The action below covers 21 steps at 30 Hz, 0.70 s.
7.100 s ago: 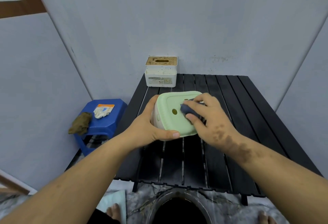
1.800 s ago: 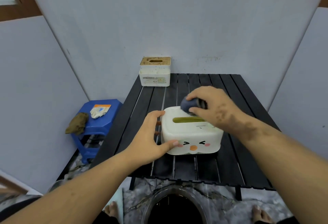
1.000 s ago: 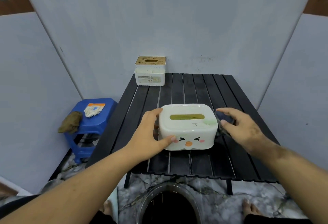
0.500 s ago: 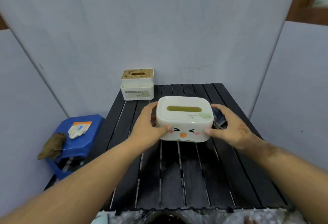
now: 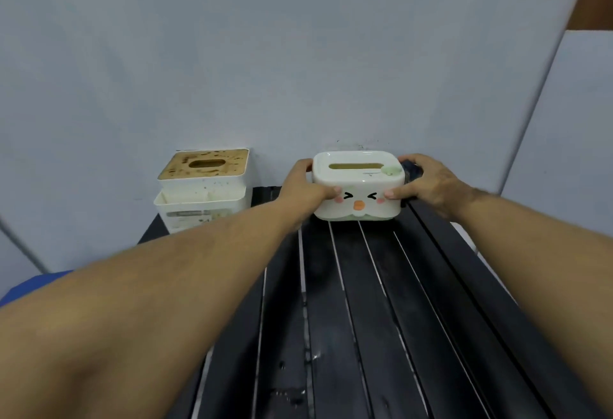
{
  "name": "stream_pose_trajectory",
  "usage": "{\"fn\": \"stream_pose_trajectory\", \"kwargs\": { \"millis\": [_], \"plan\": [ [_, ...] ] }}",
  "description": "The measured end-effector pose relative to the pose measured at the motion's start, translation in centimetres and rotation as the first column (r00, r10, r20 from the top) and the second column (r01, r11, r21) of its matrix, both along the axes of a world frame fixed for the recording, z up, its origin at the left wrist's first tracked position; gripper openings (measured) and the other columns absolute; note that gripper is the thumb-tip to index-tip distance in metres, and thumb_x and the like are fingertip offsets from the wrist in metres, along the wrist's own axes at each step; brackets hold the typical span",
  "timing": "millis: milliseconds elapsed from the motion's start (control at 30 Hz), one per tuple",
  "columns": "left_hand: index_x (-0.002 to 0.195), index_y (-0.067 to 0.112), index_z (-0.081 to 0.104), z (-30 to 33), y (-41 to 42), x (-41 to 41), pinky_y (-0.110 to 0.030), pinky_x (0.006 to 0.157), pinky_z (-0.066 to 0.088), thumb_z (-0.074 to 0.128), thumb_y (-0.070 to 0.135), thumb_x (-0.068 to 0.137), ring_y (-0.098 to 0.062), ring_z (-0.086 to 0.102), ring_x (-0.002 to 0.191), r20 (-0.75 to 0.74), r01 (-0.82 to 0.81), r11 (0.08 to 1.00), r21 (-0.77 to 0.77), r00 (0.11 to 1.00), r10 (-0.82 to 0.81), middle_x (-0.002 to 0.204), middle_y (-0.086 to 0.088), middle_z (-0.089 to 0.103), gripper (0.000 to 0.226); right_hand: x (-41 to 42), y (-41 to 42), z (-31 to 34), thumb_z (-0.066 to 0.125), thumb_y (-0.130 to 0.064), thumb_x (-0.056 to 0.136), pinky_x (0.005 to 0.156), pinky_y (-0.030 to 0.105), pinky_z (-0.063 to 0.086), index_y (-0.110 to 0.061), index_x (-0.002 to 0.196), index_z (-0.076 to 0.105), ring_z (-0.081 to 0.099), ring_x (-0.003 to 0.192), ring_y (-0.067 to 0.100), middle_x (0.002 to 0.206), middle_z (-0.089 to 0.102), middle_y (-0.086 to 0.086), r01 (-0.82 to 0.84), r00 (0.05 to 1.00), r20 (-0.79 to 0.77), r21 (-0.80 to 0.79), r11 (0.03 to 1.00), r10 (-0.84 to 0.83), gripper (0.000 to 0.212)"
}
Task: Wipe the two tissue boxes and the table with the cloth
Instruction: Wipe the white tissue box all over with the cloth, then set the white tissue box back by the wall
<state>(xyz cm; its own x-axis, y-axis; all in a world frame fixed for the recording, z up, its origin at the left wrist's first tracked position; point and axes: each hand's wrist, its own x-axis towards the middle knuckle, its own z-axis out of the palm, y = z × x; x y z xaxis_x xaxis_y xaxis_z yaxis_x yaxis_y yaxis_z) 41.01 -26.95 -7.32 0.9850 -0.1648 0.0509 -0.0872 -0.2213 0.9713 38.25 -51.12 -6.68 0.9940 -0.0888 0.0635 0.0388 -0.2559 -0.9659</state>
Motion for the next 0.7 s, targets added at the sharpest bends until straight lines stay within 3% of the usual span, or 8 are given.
{"fn": "stream_pose_trajectory", "kwargs": {
  "millis": [133, 300, 367, 467, 533, 600, 633, 700],
  "plan": [
    [0.144, 0.022, 0.045, -1.3, -1.1, 2.4, -0.036, 0.095, 0.054, 0.082, 0.001, 0.079, -0.024, 0.057, 0.119, -0.009, -0.017, 1.0, -0.004, 1.0, 0.017, 0.128, 0.003, 0.056, 0.077, 2.6, -0.9, -1.2, 0.08, 0.012, 0.063, 0.088, 0.047, 0.056, -0.005, 0.122, 0.055, 0.061, 0.103, 0.022, 0.115, 0.062, 0.009, 0.005, 1.0, -0.004, 0.023, 1.0, -0.005, 0.067],
    [0.144, 0.022, 0.044, -1.9, -2.1, 3.4, -0.036, 0.094, 0.056, 0.08, 0.006, 0.083, -0.021, 0.058, 0.118, 0.022, -0.039, 0.999, -0.003, 0.999, 0.039, 0.135, 0.001, 0.054, 0.073, 4.3, -1.8, -2.0, 0.06, 0.02, 0.07, 0.084, 0.054, 0.054, -0.007, 0.123, 0.055, 0.059, 0.107, 0.038, 0.121, 0.057, 0.017, 0.1, 0.995, -0.032, 0.082, 0.992, -0.098, 0.06],
    [0.145, 0.022, 0.044, -1.7, -2.3, 3.0, -0.039, 0.098, 0.057, 0.081, 0.009, 0.084, -0.022, 0.058, 0.119, 0.031, -0.037, 0.999, 0.02, 0.999, 0.036, 0.139, 0.0, 0.052, 0.072, 4.2, -1.6, -2.1, 0.057, 0.017, 0.074, 0.084, 0.048, 0.055, -0.008, 0.122, 0.055, 0.06, 0.096, 0.033, 0.116, 0.057, 0.014, 0.206, 0.978, -0.036, 0.052, 0.977, -0.204, 0.054],
    [0.147, 0.016, 0.041, -1.0, -2.0, 2.2, -0.023, 0.079, 0.053, 0.077, 0.014, 0.09, -0.017, 0.055, 0.11, 0.029, -0.022, 0.998, 0.062, 0.999, 0.021, 0.135, 0.003, 0.051, 0.067, 3.2, -1.9, -1.5, 0.059, 0.009, 0.076, 0.089, 0.045, 0.055, -0.011, 0.115, 0.058, 0.056, 0.092, 0.024, 0.099, 0.057, 0.004, 0.343, 0.939, 0.028, -0.099, 0.934, -0.342, 0.044],
    [0.152, 0.013, 0.034, -0.4, -1.0, 1.3, -0.017, 0.081, 0.048, 0.074, 0.022, 0.094, -0.018, 0.052, 0.116, 0.063, -0.042, 0.989, 0.142, 0.997, 0.034, 0.136, 0.003, 0.047, 0.071, 2.1, -1.9, -0.2, 0.058, 0.009, 0.075, 0.085, 0.051, 0.056, -0.012, 0.111, 0.059, 0.059, 0.084, 0.026, 0.088, 0.058, 0.001, 0.381, 0.923, 0.106, -0.099, 0.919, -0.371, 0.041],
    [0.157, 0.016, 0.03, 0.3, 0.9, 0.1, -0.029, 0.099, 0.049, 0.075, 0.029, 0.094, -0.02, 0.049, 0.131, 0.125, -0.069, 0.973, 0.219, 0.991, 0.042, 0.152, 0.002, 0.042, 0.078, 0.7, -1.3, 1.9, 0.058, 0.011, 0.074, 0.079, 0.048, 0.058, -0.01, 0.118, 0.058, 0.062, 0.081, 0.025, 0.09, 0.058, -0.001, 0.375, 0.916, 0.191, -0.089, 0.923, -0.353, 0.049],
    [0.157, 0.018, 0.031, 0.8, 2.3, -0.6, -0.031, 0.099, 0.05, 0.075, 0.031, 0.093, -0.018, 0.049, 0.131, 0.163, -0.076, 0.966, 0.246, 0.986, 0.036, 0.153, 0.002, 0.042, 0.078, -0.1, -0.5, 2.9, 0.058, 0.012, 0.073, 0.077, 0.045, 0.059, -0.009, 0.123, 0.057, 0.062, 0.085, 0.024, 0.096, 0.059, 0.001, 0.345, 0.921, 0.227, -0.091, 0.934, -0.317, 0.054],
    [0.153, 0.021, 0.038, 1.8, 5.5, -2.1, -0.023, 0.084, 0.05, 0.074, 0.032, 0.093, -0.013, 0.054, 0.119, 0.242, -0.107, 0.948, 0.298, 0.97, 0.033, 0.143, 0.005, 0.048, 0.071, -1.4, 1.9, 4.9, 0.059, 0.011, 0.072, 0.079, 0.042, 0.059, -0.013, 0.125, 0.058, 0.061, 0.1, 0.024, 0.109, 0.059, 0.004, 0.248, 0.936, 0.281, -0.106, 0.963, -0.21, 0.059]
  ]
}}
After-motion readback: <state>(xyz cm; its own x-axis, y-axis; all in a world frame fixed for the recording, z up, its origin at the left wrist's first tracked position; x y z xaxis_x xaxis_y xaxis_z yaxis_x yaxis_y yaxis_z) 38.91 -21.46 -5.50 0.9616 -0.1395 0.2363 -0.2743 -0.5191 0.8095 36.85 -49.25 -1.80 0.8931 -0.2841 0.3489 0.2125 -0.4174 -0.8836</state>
